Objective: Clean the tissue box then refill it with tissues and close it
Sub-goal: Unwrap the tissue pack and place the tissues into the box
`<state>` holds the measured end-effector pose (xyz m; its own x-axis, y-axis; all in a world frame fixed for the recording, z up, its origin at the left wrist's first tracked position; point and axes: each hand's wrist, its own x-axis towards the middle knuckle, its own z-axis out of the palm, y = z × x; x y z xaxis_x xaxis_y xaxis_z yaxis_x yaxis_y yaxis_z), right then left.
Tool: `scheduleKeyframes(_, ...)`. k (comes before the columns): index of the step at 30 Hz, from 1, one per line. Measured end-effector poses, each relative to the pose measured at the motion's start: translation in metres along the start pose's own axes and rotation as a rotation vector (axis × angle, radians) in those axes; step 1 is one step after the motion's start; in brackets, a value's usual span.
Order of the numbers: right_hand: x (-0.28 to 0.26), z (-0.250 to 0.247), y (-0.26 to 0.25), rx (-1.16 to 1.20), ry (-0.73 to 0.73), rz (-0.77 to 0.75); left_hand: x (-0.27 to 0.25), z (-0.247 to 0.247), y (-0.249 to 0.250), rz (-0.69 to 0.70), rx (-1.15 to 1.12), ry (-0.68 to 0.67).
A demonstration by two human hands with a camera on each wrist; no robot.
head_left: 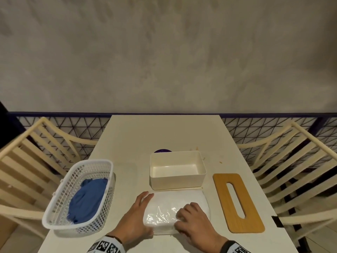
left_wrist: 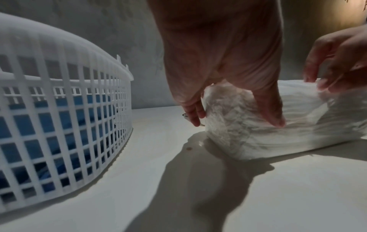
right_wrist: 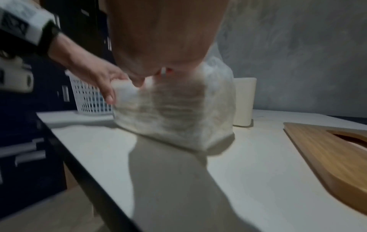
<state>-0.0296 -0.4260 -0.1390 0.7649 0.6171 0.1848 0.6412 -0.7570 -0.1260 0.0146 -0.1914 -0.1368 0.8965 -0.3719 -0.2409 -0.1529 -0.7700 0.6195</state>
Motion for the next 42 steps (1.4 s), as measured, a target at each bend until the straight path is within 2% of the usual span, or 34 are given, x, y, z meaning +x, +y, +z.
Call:
scheduleKeyframes(4, 0.024, -0.04, 0.001, 0.448, -0.07, 0.195, 0.003, -0.009, 0.001, -0.025, -0.03, -0.092)
scheduleKeyframes(7, 0.054, -0.072, 0.017, 0.717, -0.053, 0.31, 0.007, -0.024, 0.01, 0.034, -0.21, -0.013)
scheduleKeyframes(11, 0.081, -0.092, 0.038, 0.774, 0.044, 0.396, 0.021, -0.04, 0.026, 0.02, -0.534, 0.111)
scheduleKeyframes(14, 0.078, -0.093, 0.047, 0.78, 0.147, 0.505, 0.027, -0.044, 0.032, -0.021, -0.608, 0.118)
scheduleKeyframes(16, 0.069, -0.091, 0.049, 0.805, 0.148, 0.547, 0.029, -0.044, 0.033, -0.047, -0.618, 0.113)
scheduleKeyframes(21, 0.04, -0.079, 0.058, 0.717, 0.03, 0.635, 0.028, -0.038, 0.027, -0.057, -0.581, 0.035)
scheduleKeyframes(25, 0.015, -0.077, 0.057, 0.736, -0.135, 0.593, 0.026, -0.037, 0.021, -0.046, -0.523, -0.033)
scheduleKeyframes(29, 0.001, -0.079, 0.055, 0.794, -0.334, 0.54, 0.033, -0.039, 0.022, -0.062, -0.653, 0.035)
scheduleKeyframes(30, 0.0, -0.077, 0.057, 0.787, -0.347, 0.532, 0.035, -0.04, 0.023, -0.071, -0.676, 0.065)
scheduleKeyframes(32, 0.003, -0.069, 0.063, 0.811, -0.232, 0.566, 0.041, -0.042, 0.024, -0.084, -0.655, 0.127)
scheduleKeyframes(35, 0.017, -0.059, 0.075, 0.905, 0.098, 0.738, 0.05, -0.044, 0.028, -0.093, -0.592, 0.209)
scheduleKeyframes(37, 0.029, -0.057, 0.08, 0.905, 0.254, 0.813, 0.052, -0.046, 0.032, -0.1, -0.589, 0.291)
scheduleKeyframes(39, 0.037, -0.056, 0.083, 0.9, 0.339, 0.825, 0.051, -0.046, 0.037, -0.076, -0.585, 0.369)
scheduleKeyframes(42, 0.04, -0.049, 0.088, 0.864, 0.324, 0.8, 0.05, -0.041, 0.039, -0.038, -0.521, 0.34)
